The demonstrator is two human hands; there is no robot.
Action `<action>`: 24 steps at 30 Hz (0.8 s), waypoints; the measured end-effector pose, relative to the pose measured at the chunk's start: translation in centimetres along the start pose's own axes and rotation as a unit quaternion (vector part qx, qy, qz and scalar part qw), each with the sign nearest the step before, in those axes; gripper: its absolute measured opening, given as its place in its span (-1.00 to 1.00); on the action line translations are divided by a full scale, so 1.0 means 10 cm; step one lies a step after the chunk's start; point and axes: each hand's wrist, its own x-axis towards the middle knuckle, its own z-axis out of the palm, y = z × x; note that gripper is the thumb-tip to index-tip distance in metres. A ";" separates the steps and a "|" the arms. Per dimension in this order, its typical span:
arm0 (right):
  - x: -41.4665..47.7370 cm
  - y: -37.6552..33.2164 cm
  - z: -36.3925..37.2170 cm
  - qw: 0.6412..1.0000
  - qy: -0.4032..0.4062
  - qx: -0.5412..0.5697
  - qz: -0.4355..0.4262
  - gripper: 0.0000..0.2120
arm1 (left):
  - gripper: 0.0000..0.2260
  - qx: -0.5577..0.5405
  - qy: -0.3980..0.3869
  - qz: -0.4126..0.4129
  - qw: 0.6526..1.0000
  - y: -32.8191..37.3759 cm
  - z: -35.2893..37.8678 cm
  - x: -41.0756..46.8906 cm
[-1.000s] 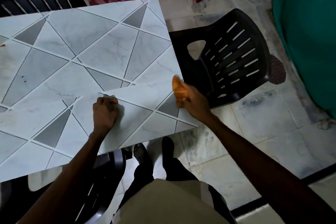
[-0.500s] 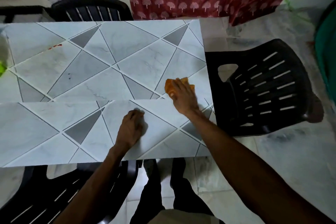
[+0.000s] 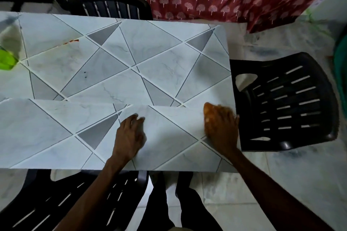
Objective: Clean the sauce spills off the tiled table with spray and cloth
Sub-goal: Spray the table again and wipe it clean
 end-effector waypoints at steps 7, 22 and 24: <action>0.89 -1.62 0.23 0.998 0.024 0.056 -0.010 -0.39 | -0.52 -0.049 0.050 -0.045 0.997 -0.32 -0.23 -0.14; 0.61 -1.80 0.38 1.000 0.025 0.012 0.012 -0.40 | -0.55 -0.075 0.088 -0.056 0.992 -1.05 -0.39 -0.23; 0.92 -2.35 0.36 0.998 0.024 0.031 0.046 -0.37 | -0.56 -0.068 0.092 -0.064 0.991 -1.15 -0.43 -0.29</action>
